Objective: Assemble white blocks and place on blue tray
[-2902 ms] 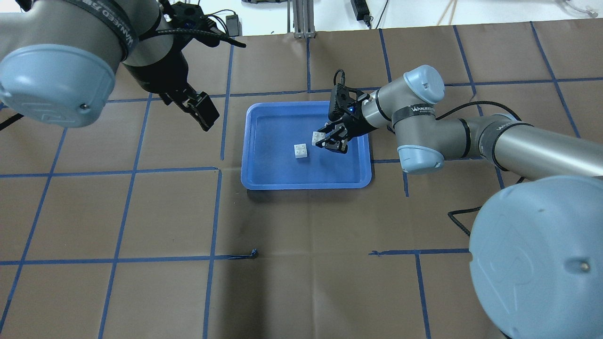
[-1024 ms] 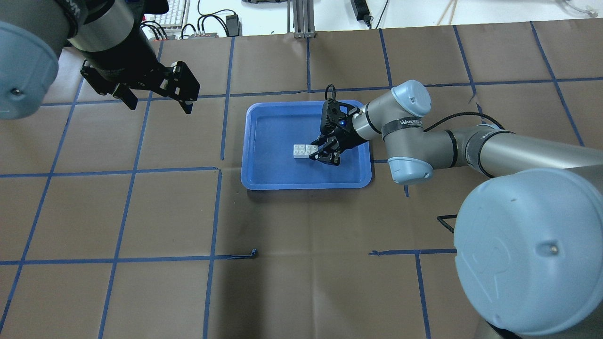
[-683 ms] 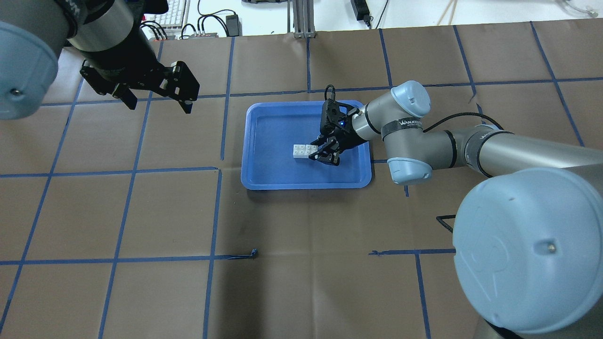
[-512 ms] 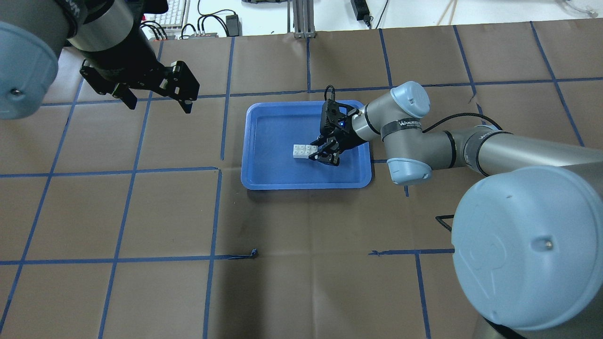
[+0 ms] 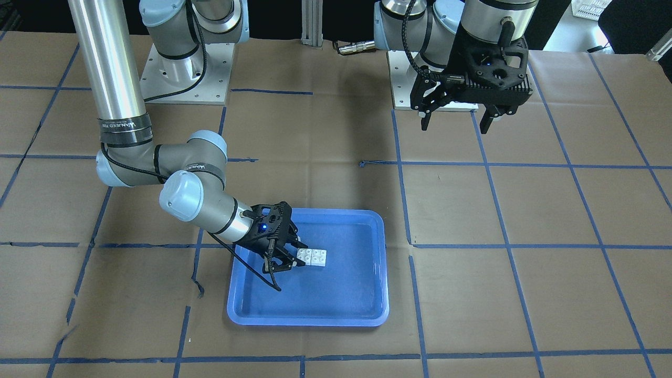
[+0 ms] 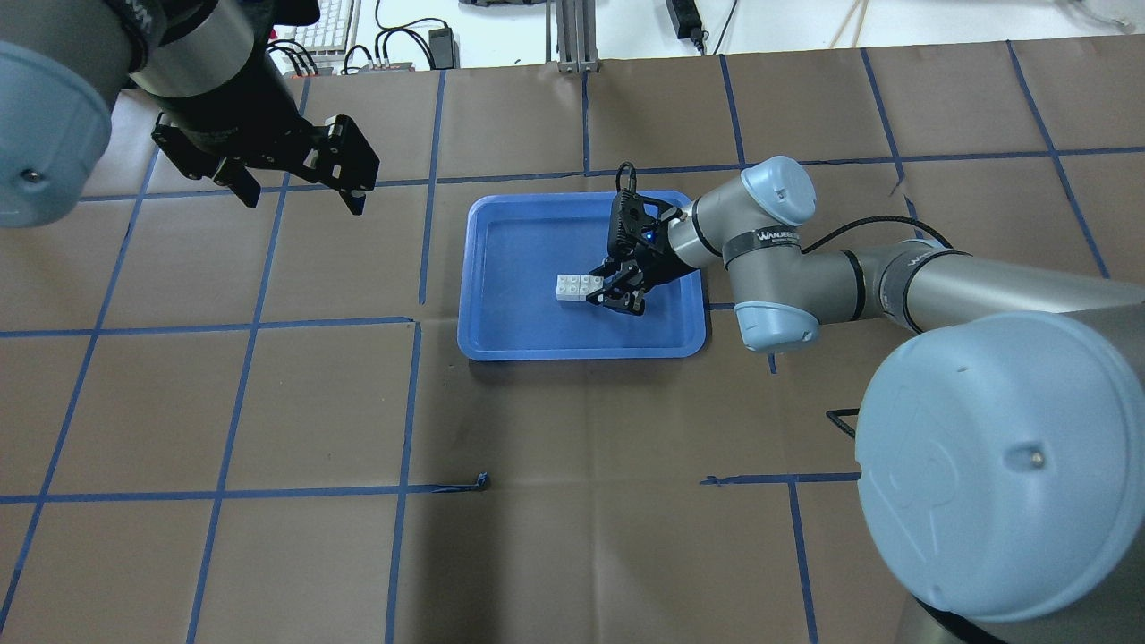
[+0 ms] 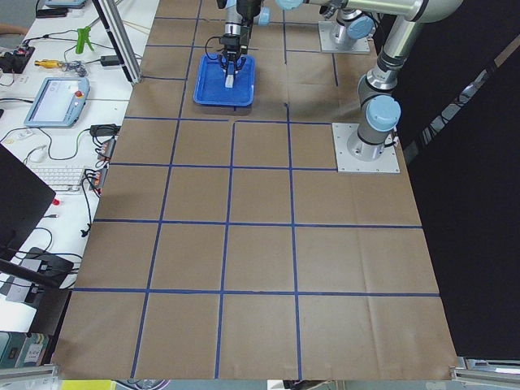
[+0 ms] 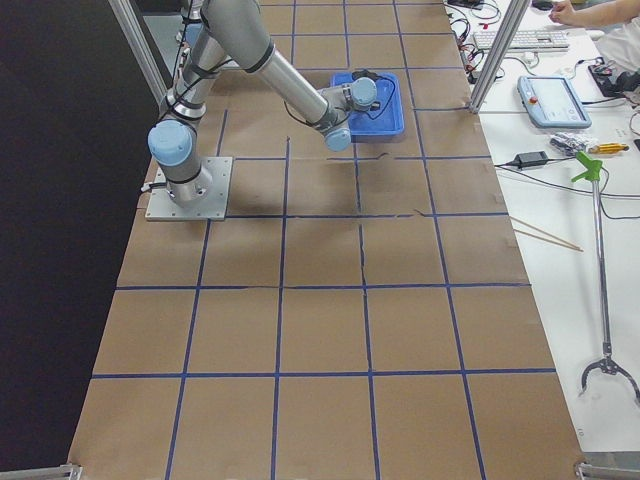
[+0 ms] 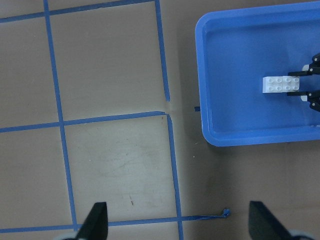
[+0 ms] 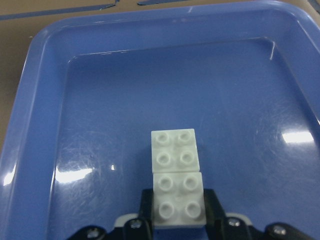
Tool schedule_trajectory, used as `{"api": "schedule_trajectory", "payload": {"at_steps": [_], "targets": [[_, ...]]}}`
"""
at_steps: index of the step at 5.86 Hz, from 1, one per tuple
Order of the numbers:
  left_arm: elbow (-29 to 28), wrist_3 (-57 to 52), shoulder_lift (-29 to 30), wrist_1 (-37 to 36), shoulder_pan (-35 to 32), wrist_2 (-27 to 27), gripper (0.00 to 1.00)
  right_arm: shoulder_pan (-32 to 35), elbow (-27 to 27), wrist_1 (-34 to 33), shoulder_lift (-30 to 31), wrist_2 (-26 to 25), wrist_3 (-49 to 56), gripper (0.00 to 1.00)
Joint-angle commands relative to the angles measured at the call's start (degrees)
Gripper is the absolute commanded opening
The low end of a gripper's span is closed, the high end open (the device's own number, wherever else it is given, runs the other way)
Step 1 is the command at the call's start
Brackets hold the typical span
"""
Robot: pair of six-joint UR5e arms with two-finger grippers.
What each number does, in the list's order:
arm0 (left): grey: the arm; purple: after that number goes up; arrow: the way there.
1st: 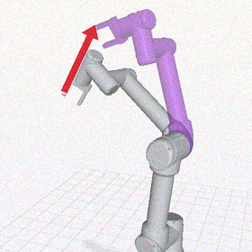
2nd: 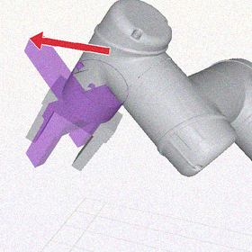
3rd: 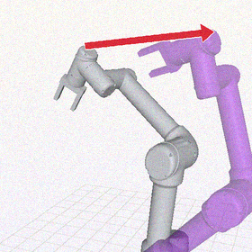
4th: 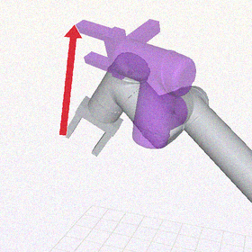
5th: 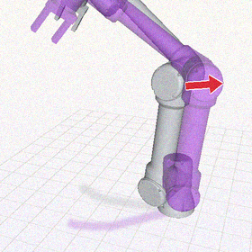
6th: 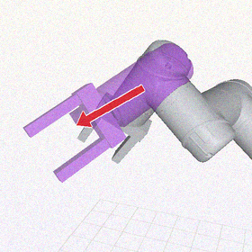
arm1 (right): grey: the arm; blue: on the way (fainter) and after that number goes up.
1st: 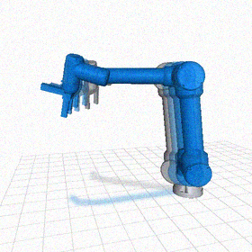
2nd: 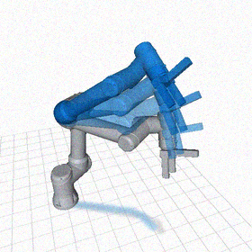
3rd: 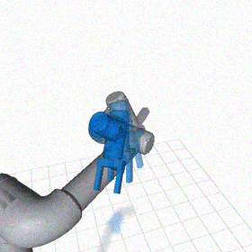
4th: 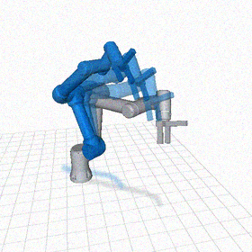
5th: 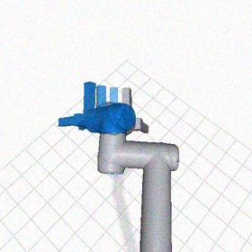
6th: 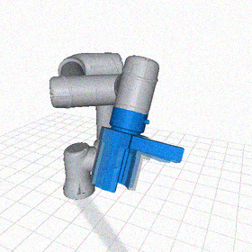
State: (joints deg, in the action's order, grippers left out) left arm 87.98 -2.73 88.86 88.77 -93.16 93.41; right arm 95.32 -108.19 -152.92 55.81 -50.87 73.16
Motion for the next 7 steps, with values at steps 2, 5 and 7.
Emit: {"api": "schedule_trajectory", "payload": {"at_steps": [2, 5, 7], "targets": [[0.0, 0.0, 0.0, 0.0, 0.0, 0.0, 0.99, 0.0, 0.0, 0.0, 0.0, 0.1, -0.1, 0.48], [0.0, 0.0, 0.0, 0.0, 0.0, 0.0, 0.99, 0.0, 0.3, 0.2, 0.1, 0.1, -0.4, 0.92], [-0.1, 0.0, -0.1, 0.0, 0.0, 0.1, 0.99, -0.2, 3.1, 4.1, 1.8, -2.2, -9.3, 1.0]]}}
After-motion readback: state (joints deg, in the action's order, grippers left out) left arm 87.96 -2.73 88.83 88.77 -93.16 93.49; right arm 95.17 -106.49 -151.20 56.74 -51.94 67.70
